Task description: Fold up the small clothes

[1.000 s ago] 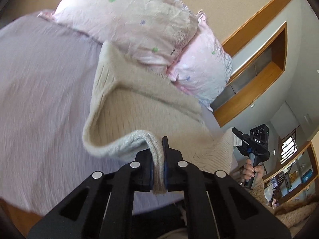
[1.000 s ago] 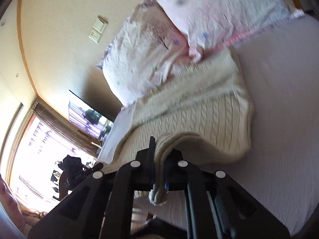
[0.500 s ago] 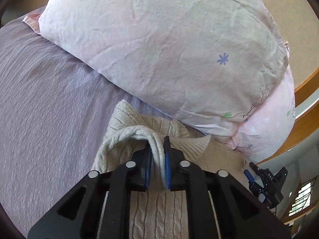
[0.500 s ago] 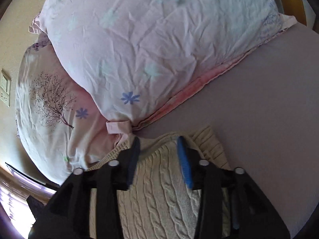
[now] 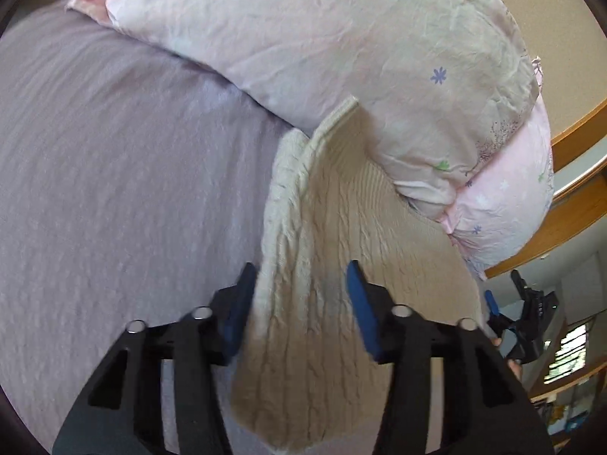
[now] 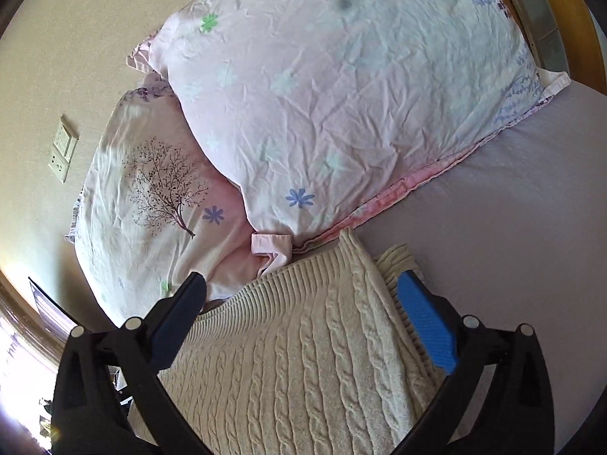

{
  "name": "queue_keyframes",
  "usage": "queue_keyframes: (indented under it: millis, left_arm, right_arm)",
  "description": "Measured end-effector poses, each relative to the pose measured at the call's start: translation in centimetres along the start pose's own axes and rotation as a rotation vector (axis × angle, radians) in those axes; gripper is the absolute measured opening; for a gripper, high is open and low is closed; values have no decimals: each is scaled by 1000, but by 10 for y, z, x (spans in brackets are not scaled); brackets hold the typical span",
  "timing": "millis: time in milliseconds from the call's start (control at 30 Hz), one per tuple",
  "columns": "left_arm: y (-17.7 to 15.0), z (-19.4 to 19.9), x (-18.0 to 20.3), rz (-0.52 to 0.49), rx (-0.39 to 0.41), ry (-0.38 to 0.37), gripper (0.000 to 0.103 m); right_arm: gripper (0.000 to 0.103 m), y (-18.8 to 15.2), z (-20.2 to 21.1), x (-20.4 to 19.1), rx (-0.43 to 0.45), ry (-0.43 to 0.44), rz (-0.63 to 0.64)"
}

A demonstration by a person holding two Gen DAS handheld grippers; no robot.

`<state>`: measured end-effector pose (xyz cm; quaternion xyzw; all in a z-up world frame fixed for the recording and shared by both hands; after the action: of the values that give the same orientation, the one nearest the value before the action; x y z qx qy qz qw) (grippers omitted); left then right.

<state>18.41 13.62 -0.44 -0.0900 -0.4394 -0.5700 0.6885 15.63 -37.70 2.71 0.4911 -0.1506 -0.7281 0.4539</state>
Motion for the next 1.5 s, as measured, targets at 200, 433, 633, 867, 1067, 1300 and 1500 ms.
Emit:
queue_keyframes:
  millis: [200,433,633,867,1067,1300,1500]
  left_arm:
    - [-11,-6,7,183,75,-169,18]
    - [-20,-42,152,71,26,-566,16]
    - [-62,-188,266,25,-230,-677,9]
    - [-64,-159,284,-135,-224,-696,17]
    - [-36,-105,229,-249,-5,-240,73]
    - [-38,-112,169,-200,-52,-84,73]
    - [-55,-121,185,-285,-67,-77,82]
  right_arm:
    - [101,10,18,4,15,56,3]
    - [101,29,55,12,159,30,32]
    - [101,45,60,31,152,-15,93]
    - [93,46,47,40,-89,261,27]
    - [65,19,10,12,-279,156,151]
    - [10,-11,-14,-13,-315,21,300]
    - [11,22,5,43,-197,-83,79]
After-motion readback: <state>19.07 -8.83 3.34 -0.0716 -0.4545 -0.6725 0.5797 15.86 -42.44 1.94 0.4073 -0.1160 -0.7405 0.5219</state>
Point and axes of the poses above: each gripper's, at about its wrist camera, not at the fingertips, and z roughly against the way its jaws point, x to its right, y to its top, the point moved 1 cm from there along -z, roughly the way its jaws point, and after that the axes turned 5 degrees about -y, right-handed, at the moved point
